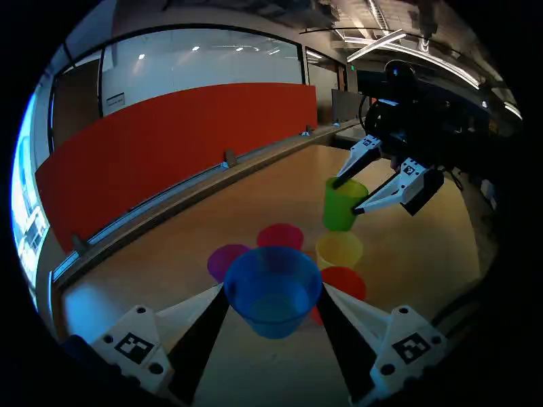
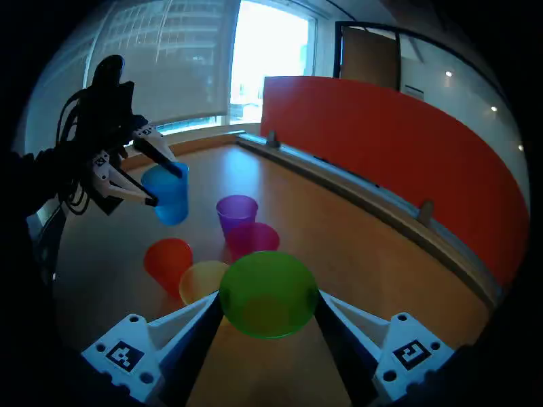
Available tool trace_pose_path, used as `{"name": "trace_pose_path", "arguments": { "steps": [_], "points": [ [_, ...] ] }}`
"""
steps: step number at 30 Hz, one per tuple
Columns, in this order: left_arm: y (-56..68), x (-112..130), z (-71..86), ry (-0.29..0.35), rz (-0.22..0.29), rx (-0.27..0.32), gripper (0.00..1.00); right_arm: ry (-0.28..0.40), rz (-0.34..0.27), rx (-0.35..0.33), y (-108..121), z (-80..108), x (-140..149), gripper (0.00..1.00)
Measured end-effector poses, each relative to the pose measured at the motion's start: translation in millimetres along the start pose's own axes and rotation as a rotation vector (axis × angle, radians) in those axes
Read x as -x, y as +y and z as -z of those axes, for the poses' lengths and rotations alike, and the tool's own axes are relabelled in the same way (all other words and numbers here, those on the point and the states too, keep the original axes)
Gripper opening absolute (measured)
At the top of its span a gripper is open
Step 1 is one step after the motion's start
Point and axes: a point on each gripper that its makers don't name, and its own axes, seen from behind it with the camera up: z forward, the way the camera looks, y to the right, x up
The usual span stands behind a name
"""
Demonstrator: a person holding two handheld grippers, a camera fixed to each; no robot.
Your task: Pour water
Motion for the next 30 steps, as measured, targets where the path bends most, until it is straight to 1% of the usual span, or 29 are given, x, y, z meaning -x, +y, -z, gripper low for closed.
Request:
{"name": "trace_pose_path", "arguments": {
  "steps": [5,14,20,30],
  "points": [
    [4.9,-7.3,5.7,0.032,0.011,-0.01,0.86,0.027,0.003,0.006,-5.6,10.7,-9.8,0.92],
    [6.5,-19.7,17.0,0.092,0.034,-0.04,0.86,0.077,0.006,0.013,-13.1,27.0,-25.6,0.92],
    [9.0,-27.5,24.8,0.134,0.044,-0.058,0.86,0.109,-0.001,0.013,-18.7,35.1,-31.8,0.92],
    [18.2,-38.7,36.6,0.199,0.074,-0.064,0.86,0.158,-0.017,0.011,-27.9,46.9,-42.9,0.92]
  ]
}}
